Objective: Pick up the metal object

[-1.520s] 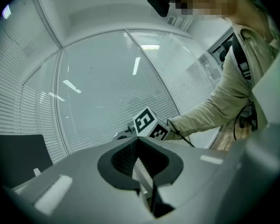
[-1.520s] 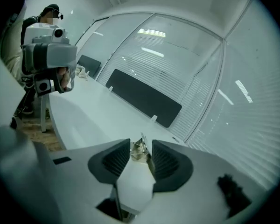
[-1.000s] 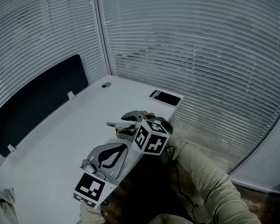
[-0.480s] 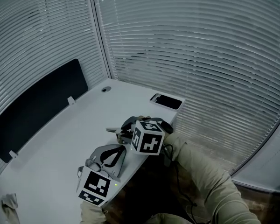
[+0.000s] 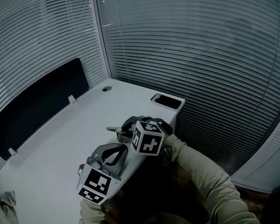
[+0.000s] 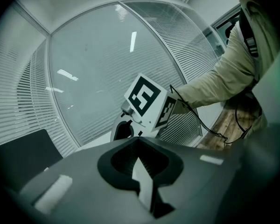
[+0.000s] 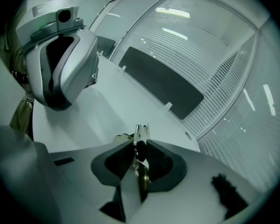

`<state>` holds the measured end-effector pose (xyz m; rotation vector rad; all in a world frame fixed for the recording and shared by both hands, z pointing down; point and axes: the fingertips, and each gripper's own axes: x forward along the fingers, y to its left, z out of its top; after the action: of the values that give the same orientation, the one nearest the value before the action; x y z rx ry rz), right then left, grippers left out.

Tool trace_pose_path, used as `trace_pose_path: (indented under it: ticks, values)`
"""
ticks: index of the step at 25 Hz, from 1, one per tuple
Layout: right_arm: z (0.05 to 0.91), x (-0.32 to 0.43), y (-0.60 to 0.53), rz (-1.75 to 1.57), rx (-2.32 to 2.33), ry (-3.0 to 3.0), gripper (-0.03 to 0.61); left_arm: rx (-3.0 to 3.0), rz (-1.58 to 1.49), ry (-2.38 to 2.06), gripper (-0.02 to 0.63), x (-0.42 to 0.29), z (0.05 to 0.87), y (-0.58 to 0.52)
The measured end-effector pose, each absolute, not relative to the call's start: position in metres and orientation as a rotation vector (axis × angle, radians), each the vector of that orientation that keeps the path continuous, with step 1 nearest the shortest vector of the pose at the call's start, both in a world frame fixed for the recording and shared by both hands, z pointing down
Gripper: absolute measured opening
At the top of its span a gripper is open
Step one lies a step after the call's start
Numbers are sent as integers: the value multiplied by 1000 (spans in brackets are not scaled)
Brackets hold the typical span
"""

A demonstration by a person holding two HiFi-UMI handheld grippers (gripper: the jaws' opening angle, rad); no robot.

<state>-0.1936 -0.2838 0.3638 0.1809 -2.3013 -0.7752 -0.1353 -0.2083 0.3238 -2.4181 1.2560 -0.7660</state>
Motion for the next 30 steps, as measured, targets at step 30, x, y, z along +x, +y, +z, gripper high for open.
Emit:
trace_pose_path:
  ticks: [30]
  values:
    - [270, -100, -165, -527, 485, -3067, 86, -2374, -516, 1314, 6, -109, 298, -110]
